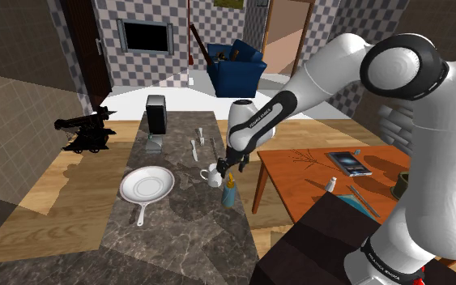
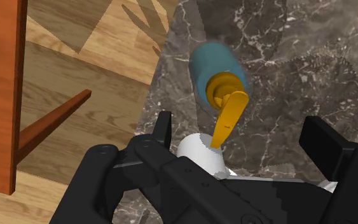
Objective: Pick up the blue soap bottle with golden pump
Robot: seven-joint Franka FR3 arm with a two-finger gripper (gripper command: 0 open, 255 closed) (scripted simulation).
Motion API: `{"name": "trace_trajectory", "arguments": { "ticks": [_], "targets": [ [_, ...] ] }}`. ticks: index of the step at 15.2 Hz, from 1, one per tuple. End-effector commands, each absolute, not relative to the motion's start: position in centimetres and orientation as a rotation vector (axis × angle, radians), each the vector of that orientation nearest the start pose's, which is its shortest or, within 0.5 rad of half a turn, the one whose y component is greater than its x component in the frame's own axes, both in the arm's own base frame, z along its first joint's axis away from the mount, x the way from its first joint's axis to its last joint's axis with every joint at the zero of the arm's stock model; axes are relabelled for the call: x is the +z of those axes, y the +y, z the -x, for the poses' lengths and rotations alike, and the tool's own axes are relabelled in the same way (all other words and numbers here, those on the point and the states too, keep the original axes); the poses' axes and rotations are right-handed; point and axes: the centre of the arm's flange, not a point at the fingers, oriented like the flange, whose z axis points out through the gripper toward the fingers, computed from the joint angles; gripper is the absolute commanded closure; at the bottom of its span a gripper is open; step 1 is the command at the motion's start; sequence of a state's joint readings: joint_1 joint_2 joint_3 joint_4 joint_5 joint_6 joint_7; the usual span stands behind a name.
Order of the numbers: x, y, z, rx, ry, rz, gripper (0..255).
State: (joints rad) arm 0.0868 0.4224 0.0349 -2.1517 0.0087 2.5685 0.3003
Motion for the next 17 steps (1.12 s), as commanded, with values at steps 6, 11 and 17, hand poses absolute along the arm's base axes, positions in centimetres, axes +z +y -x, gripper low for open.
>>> {"name": "trace_trajectory", "arguments": {
  "ticks": [6, 11, 17],
  "targets": [
    [16.3, 6.9, -56.5, 0.013, 0.296, 3.111, 0],
    [16.3, 6.8, -56.5, 0.013, 0.296, 3.11, 255],
    [16.4, 6.9, -56.5, 0.013, 0.296, 3.111, 255]
  ]
}}
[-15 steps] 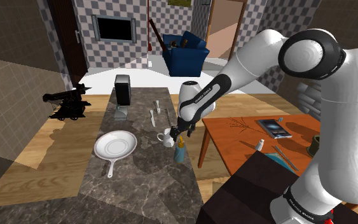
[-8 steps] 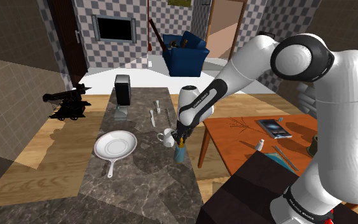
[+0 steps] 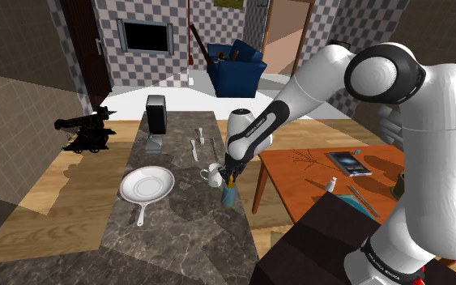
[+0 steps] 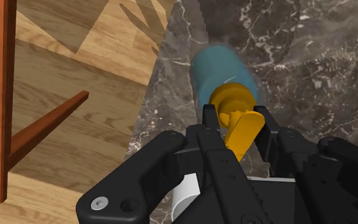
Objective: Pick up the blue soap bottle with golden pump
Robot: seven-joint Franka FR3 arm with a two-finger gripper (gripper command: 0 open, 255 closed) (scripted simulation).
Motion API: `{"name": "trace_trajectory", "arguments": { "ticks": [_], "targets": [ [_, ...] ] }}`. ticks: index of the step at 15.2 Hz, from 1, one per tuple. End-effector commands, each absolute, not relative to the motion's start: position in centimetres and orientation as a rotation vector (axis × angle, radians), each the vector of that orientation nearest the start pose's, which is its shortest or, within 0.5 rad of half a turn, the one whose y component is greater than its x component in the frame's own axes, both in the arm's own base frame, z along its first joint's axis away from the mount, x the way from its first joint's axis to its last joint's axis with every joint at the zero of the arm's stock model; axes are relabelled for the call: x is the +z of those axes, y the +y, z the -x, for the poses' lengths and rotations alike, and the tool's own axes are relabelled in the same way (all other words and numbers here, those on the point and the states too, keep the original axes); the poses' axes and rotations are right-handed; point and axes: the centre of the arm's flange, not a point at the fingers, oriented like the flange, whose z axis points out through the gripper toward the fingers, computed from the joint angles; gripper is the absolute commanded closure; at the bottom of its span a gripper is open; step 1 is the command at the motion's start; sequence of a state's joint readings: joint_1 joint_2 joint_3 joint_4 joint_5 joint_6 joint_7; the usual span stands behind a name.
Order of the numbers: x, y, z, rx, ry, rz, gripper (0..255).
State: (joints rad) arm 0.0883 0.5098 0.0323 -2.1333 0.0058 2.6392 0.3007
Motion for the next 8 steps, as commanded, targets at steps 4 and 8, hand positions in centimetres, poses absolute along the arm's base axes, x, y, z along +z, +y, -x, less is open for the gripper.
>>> {"name": "trace_trajectory", "arguments": {
  "ticks": [4, 8],
  "targets": [
    [18.5, 6.9, -56.5, 0.013, 0.296, 3.111, 255],
    [20.6, 6.9, -56.5, 0.013, 0.296, 3.111, 255]
  ]
}}
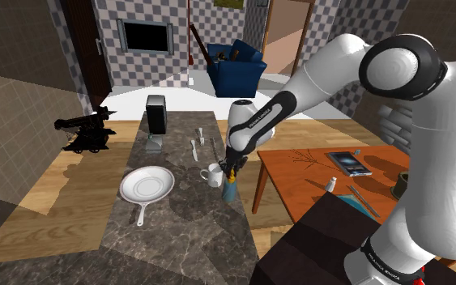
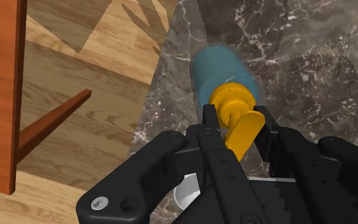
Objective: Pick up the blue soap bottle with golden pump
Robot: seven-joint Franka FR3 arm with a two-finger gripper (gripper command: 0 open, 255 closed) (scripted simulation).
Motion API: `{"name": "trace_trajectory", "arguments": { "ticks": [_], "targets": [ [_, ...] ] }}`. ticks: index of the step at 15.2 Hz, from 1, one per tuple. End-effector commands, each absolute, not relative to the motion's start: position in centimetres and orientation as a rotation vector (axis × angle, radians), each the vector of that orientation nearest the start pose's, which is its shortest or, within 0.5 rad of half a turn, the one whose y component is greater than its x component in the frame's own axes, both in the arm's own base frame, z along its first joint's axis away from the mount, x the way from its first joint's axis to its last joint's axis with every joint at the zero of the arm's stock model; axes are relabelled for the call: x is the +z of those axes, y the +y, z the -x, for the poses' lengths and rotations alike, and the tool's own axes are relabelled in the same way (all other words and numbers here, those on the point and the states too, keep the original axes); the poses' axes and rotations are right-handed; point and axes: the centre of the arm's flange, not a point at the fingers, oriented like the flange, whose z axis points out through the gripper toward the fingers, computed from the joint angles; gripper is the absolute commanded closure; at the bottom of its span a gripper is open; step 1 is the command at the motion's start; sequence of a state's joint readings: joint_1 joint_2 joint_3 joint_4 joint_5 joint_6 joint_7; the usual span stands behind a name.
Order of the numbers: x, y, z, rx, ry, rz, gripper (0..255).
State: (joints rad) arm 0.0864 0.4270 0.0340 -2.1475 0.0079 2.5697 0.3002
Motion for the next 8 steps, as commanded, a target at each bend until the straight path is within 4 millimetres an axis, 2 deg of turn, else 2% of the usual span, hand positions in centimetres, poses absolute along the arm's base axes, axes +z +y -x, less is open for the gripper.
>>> {"name": "trace_trajectory", "arguments": {
  "ticks": [1, 8],
  "targets": [
    [21.1, 6.9, -56.5, 0.013, 0.296, 3.111, 255],
    [24.4, 6.9, -56.5, 0.013, 0.296, 3.111, 255]
  ]
}}
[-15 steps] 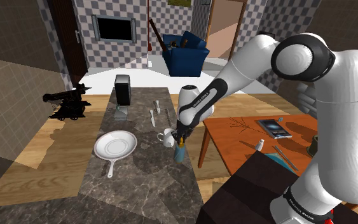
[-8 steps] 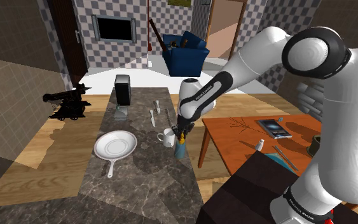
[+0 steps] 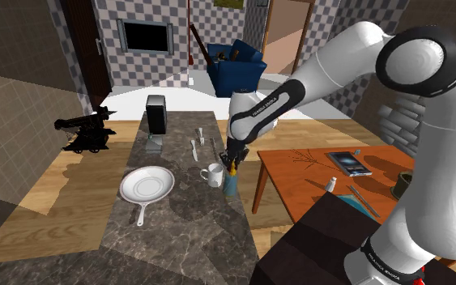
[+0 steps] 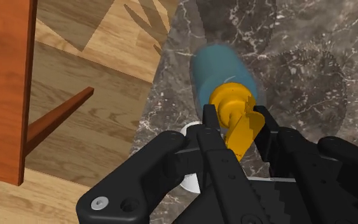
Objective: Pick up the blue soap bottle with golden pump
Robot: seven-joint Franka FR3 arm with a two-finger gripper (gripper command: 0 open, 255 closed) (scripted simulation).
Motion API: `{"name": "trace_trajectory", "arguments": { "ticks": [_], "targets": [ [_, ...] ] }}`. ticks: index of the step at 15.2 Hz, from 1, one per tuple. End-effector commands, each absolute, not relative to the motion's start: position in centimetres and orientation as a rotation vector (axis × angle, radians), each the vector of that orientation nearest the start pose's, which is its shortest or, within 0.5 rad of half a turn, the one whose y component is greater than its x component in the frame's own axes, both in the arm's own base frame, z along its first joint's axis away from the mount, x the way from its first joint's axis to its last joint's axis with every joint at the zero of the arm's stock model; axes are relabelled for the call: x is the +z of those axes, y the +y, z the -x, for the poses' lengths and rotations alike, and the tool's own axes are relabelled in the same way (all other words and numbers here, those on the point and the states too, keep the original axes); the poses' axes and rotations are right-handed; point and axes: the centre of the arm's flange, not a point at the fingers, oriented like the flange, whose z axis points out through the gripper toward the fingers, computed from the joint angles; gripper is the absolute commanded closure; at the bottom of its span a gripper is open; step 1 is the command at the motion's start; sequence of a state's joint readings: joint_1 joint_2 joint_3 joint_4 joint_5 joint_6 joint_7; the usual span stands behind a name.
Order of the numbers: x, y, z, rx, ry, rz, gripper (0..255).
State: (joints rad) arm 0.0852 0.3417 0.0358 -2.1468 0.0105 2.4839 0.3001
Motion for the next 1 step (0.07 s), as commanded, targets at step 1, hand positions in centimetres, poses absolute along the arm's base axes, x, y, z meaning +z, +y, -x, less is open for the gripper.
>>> {"name": "trace_trajectory", "arguments": {
  "ticks": [1],
  "targets": [
    [24.35, 6.88, -56.54, 0.013, 0.296, 3.111, 255]
  ]
}}
